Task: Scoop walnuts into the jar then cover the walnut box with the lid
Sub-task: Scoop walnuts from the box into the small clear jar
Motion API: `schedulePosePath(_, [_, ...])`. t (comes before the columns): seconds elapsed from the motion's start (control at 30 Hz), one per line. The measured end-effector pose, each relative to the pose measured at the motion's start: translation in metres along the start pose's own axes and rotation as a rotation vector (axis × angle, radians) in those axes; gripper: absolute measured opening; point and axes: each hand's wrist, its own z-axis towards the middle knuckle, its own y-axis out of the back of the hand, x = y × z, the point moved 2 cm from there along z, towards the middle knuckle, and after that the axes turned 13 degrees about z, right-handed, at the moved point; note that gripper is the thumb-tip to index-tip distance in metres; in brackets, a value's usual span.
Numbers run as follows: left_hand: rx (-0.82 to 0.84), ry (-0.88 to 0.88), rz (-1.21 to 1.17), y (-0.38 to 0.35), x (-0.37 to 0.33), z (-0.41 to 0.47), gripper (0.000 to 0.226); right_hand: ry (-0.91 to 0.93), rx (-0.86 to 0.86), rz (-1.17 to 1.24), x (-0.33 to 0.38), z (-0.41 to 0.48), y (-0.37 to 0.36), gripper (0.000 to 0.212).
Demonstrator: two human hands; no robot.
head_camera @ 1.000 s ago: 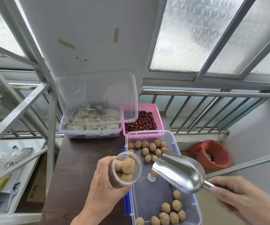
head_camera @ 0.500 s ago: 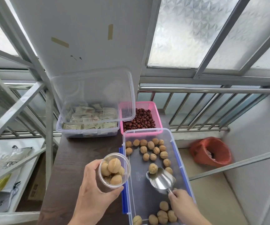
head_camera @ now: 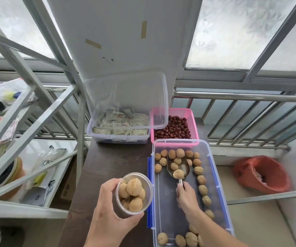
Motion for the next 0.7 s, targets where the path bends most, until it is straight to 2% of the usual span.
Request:
schedulePosePath(0.4, [0.031,-0.021,0.019,-0.008,-0.007,0.007,0.092,0.177,0.167,0.094,0.013,-0.050,0.047,0.028])
schedulePosePath(0.53, [0.055,-0.043,0.023,-0.012,-0.008,0.016,0.089,0.328,0.249,0.084,0.046,-0.094,0.091,0.027])
schedulePosePath(0.63, [0.084,-0.068,0.040,-0.018,-0.011,0.024,0.088,0.358,0.304,0.045,0.082,-0.130,0.128,0.019])
schedulePosePath(0.7, [0.103,-0.092,0.046,-0.021,-0.014,0.029,0.087,0.379,0.369,-0.020,0.108,-0.153,0.150,0.025])
